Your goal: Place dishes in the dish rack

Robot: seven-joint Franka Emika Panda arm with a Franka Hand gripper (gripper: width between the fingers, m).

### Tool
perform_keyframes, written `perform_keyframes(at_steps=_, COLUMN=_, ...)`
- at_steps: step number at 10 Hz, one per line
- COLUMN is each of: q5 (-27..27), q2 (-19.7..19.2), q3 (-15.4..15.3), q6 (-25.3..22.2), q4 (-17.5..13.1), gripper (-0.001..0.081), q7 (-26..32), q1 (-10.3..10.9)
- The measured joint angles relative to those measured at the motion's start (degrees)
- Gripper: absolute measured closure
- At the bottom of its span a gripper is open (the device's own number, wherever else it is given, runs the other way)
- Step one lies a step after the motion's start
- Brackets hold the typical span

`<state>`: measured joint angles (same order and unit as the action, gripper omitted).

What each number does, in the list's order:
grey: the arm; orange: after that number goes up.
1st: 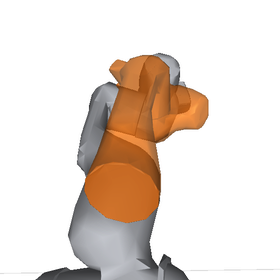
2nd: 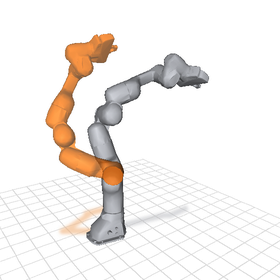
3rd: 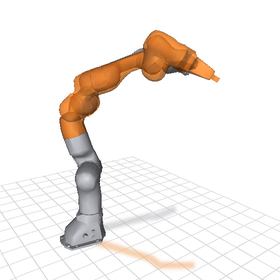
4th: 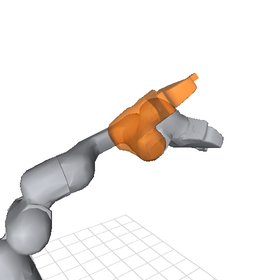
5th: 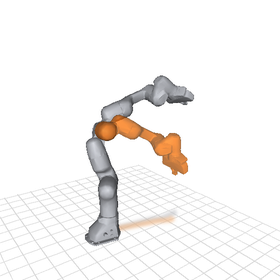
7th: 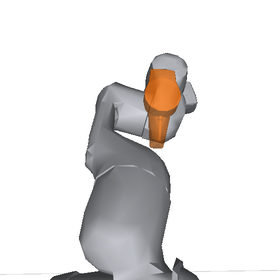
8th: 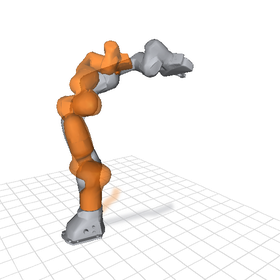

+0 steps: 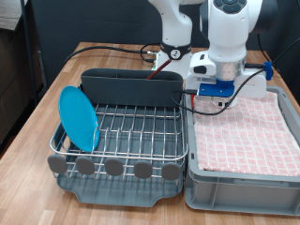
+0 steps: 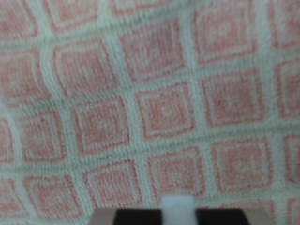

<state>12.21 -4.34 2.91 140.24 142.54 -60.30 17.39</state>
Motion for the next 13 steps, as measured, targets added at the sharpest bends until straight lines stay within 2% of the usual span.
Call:
perform_keyframes(at_steps=2, q5=-2.90, q2=0.90, q3=0.68, q6=-2.18, q4=-2.09, gripper=0.0735, q7=-1.83, q1=-0.03)
perform_keyframes(at_steps=5, q5=-7.98, q2=3.09, q3=2.13, q6=-2.68, q4=-5.02, gripper=0.0735, q7=-4.65, q1=-0.33)
perform_keyframes(at_steps=8, q5=-14.13, q2=3.77, q3=4.29, q6=-2.45, q4=-9.74, gripper=0.0735, q7=-6.35, q1=-0.87)
perform_keyframes(at_steps=10, q5=-17.41, q2=3.26, q3=5.26, q6=-1.81, q4=-12.44, gripper=0.0735, q7=-6.46, q1=-1.02)
perform_keyframes(at_steps=12, q5=-18.39, q2=3.14, q3=5.43, q6=-1.19, q4=-12.39, gripper=0.0735, q7=-5.30, q1=-1.00)
perform_keyframes(at_steps=13, q5=-19.03, q2=2.76, q3=5.95, q6=-0.84, q4=-12.81, gripper=0.0735, q7=-2.08, q1=-1.16)
